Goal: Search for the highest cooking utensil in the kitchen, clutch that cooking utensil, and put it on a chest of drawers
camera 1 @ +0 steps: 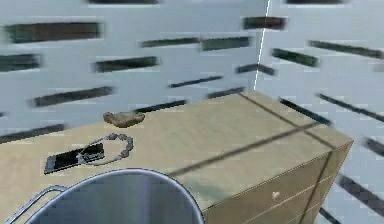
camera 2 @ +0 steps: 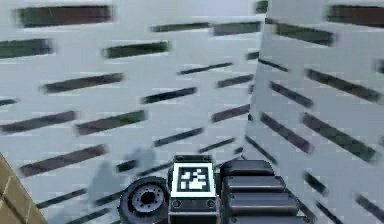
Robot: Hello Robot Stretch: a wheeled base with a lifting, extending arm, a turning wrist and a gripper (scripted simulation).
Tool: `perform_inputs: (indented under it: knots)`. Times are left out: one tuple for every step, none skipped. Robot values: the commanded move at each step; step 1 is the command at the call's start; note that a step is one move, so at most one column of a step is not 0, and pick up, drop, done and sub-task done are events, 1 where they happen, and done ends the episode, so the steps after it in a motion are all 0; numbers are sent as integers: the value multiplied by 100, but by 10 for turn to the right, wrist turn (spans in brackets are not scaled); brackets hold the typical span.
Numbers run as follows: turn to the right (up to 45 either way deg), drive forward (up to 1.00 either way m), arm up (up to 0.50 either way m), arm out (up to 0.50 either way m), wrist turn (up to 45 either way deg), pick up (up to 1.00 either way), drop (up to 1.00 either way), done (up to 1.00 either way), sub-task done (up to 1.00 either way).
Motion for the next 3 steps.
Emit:
perform_inputs:
  knots:
    - [-450, 0, 0, 0, 0, 0, 0, 0, 0]
    - [-420, 0, 0, 0, 0, 0, 0, 0, 0]
    - [-30, 0, 0, 0, 0, 0, 0, 0, 0]
